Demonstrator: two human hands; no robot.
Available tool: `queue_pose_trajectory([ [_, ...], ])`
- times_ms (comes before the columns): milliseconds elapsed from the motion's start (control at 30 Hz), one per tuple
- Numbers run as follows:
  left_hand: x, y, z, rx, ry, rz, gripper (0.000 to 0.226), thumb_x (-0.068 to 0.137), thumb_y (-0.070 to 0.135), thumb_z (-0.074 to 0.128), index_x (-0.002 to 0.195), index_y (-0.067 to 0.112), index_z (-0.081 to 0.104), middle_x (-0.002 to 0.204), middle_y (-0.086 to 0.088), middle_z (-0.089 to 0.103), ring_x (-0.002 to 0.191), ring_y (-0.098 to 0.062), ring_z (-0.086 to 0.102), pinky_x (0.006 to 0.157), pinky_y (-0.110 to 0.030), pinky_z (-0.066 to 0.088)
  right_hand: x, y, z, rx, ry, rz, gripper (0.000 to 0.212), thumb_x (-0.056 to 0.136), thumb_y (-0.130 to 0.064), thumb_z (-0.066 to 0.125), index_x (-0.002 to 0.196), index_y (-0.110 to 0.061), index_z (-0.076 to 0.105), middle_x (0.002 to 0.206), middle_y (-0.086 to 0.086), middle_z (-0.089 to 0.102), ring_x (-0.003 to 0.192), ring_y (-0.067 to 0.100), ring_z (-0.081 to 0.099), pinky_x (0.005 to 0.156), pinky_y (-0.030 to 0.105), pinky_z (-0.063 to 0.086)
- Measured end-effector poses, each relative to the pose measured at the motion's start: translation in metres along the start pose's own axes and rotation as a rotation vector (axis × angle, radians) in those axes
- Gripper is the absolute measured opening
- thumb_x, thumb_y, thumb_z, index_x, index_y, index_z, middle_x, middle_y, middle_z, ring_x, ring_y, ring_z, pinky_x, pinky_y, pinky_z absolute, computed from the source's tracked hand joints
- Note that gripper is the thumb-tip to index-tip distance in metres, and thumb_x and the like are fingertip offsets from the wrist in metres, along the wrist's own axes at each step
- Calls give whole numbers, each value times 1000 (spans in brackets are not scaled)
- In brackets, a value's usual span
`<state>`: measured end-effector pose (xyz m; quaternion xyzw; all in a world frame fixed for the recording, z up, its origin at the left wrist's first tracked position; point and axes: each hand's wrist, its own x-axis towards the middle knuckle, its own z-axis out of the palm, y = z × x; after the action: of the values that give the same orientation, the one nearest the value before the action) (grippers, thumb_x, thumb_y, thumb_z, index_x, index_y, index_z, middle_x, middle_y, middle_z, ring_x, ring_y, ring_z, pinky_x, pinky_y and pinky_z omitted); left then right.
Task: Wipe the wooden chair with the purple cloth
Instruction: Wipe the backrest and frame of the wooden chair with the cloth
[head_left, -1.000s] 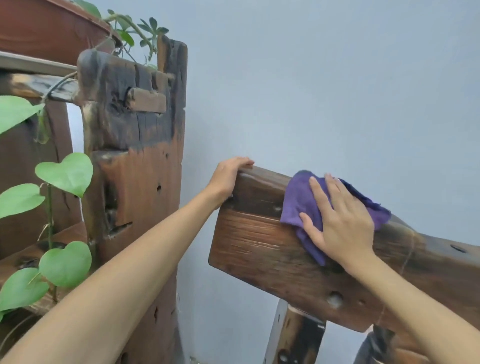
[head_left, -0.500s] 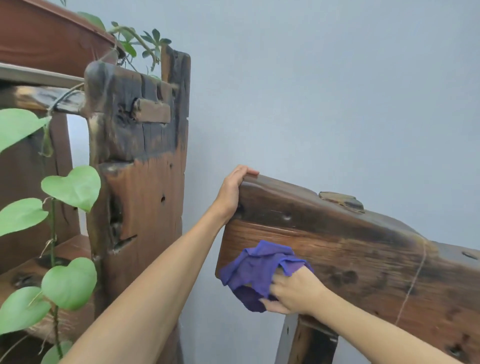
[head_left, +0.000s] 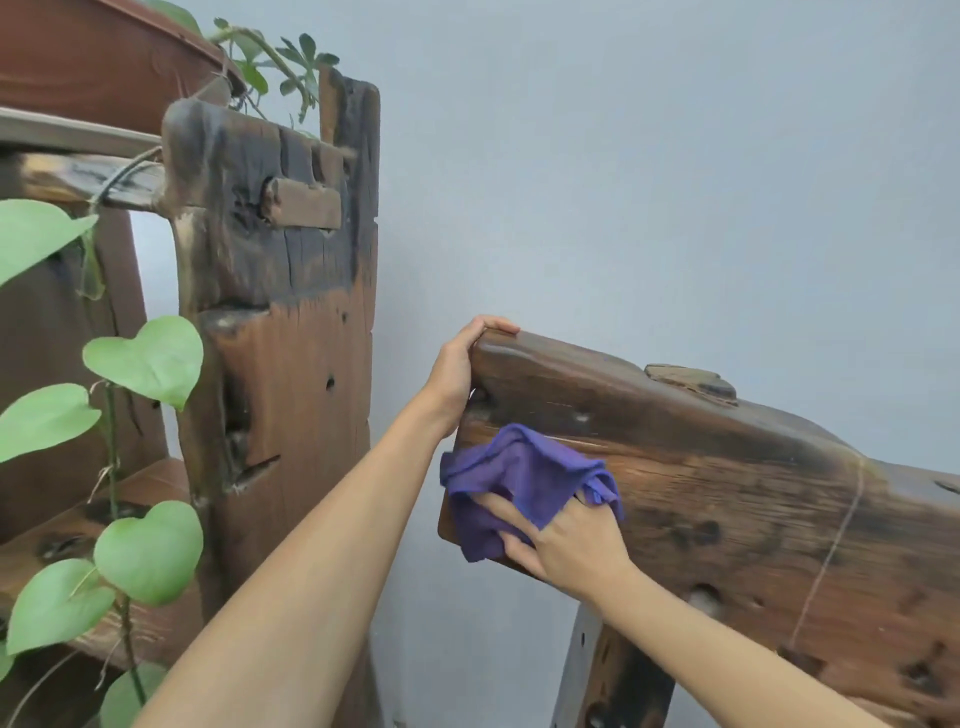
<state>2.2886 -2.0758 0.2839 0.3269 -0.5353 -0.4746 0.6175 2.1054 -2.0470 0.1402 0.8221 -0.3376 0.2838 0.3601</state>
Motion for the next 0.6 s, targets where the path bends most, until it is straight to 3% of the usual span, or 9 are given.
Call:
queue_pose_trajectory([
  [67,-5,0,4,49,33,1,36,89,49,38,85,33,71,90,9,70,79,-12,58,54,-22,43,-20,1,2,-13,-33,-78,56,94,-53,53,149,-47,43,131,-3,56,108,27,56,80,38,48],
  [200,-8,-1,7,95,66,24,37,92,49,36,89,34,70,99,4,67,89,-17,59,63,-28,47,-24,26,-14,-32,-122,-173,65,86,-53,57,149,-44,43,136,-2,54,113,27,51,85,39,38],
  [333,-7,-1,10,62,94,37,35,87,50,40,85,32,70,95,4,69,82,-16,61,58,-24,47,22,82,-59,-113,-11,-23,67,92,-61,49,155,-43,37,155,-1,46,129,29,50,94,42,48],
  [467,-8,-3,13,106,131,51,34,90,50,40,87,33,69,97,7,69,86,-14,62,64,-27,48,34,96,-73,-196,97,7,67,97,-58,46,158,-37,33,167,1,30,153,31,31,119,53,27],
  [600,-3,-7,9,124,106,176,28,99,34,43,87,27,68,95,17,66,84,1,58,75,-28,43,0,64,-42,-192,127,183,63,101,-53,41,160,-33,31,167,2,29,155,29,24,125,49,17],
])
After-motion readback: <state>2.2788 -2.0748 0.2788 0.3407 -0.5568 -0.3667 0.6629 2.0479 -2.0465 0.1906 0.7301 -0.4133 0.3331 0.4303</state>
